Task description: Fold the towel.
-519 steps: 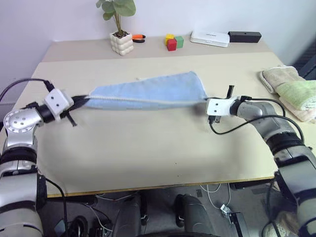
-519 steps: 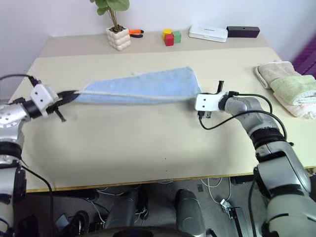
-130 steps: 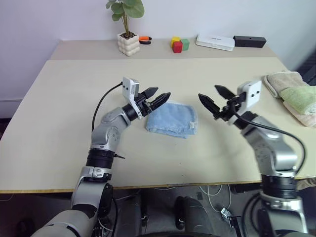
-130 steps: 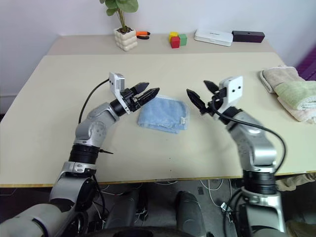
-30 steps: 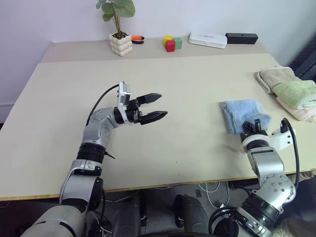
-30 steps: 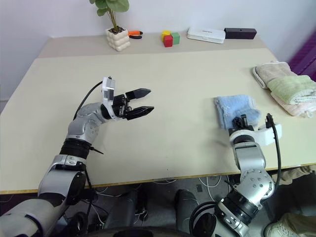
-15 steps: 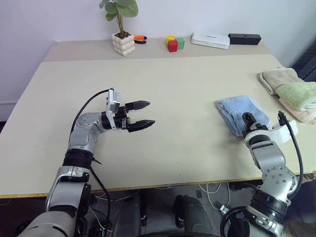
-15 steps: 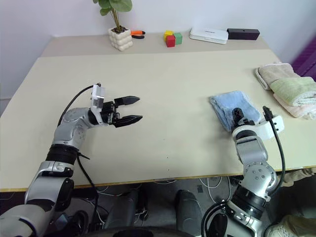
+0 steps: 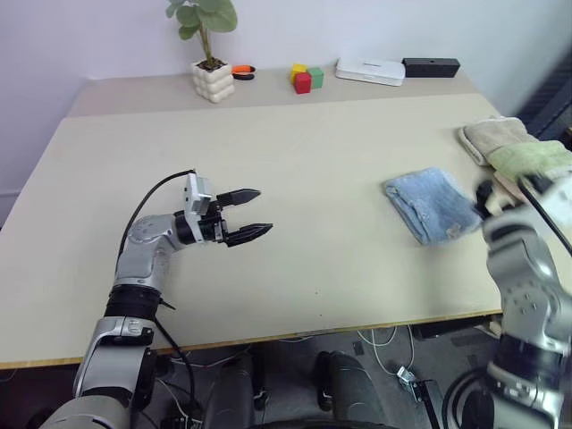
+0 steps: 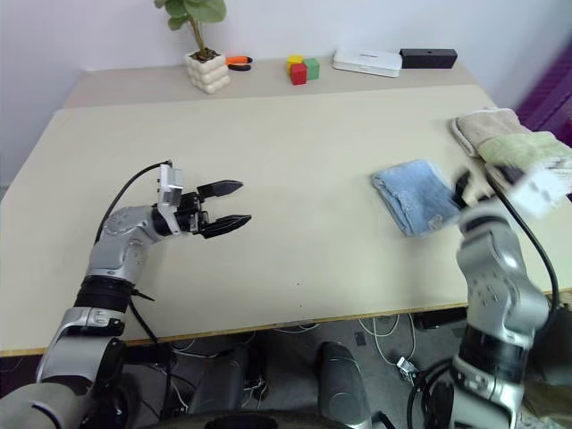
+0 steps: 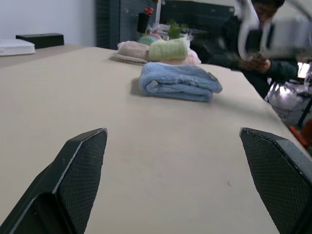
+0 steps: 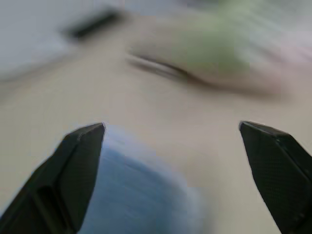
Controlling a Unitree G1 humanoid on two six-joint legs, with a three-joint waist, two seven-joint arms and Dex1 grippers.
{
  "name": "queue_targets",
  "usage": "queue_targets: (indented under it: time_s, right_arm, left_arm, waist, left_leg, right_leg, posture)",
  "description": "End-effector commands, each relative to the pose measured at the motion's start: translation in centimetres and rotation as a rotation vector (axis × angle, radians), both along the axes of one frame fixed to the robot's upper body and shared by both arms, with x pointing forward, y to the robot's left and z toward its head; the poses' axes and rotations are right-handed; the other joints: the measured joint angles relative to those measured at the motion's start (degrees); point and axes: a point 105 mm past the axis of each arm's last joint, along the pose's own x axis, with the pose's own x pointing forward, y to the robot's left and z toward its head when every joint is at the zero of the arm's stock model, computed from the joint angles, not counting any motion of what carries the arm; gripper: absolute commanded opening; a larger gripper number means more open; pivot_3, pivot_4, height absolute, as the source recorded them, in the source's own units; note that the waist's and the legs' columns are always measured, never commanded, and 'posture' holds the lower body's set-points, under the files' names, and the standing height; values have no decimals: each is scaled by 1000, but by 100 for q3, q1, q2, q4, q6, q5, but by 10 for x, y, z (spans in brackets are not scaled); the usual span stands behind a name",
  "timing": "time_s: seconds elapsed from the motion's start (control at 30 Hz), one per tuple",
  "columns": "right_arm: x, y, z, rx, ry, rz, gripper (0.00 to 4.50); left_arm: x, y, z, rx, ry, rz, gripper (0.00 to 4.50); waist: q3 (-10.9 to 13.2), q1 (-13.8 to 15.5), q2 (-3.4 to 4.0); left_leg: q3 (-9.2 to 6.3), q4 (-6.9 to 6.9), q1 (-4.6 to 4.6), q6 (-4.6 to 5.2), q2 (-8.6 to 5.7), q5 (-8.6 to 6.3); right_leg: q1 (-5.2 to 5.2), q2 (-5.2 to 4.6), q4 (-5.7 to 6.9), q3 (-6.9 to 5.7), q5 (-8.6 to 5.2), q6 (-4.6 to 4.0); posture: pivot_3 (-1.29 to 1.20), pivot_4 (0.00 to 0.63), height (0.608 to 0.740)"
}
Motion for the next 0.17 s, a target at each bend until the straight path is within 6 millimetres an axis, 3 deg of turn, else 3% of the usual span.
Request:
queue_targets:
  time_s: [0.03,0.1,0.17]
  right_arm:
    - [-18,92,-6,-256,-25,559,4462]
    - [-40,114,-21,-391,-9,783,4462]
    - [-61,123,-30,-439,8,1004,4462]
  left_arm:
    - [-2,19,9,11,-53,67,4500]
    - [-3,24,13,15,-70,100,4500]
    - [-9,29,14,16,-73,121,4500]
  waist:
    - [-8,22,-13]
    - [-9,164,-17]
    - [-8,209,-18]
  left_leg:
    - [-4,-9,2,0,5,0]
    - [-10,-33,7,-1,10,1]
    - [-3,-42,-1,-2,2,1]
  right_leg:
    - [1,5,-1,-1,0,0]
    - [4,10,-5,-8,-8,0]
    - [3,5,-20,-12,-11,4]
  posture:
    - [0,150,740]
    - [0,150,740]
    - [0,150,740]
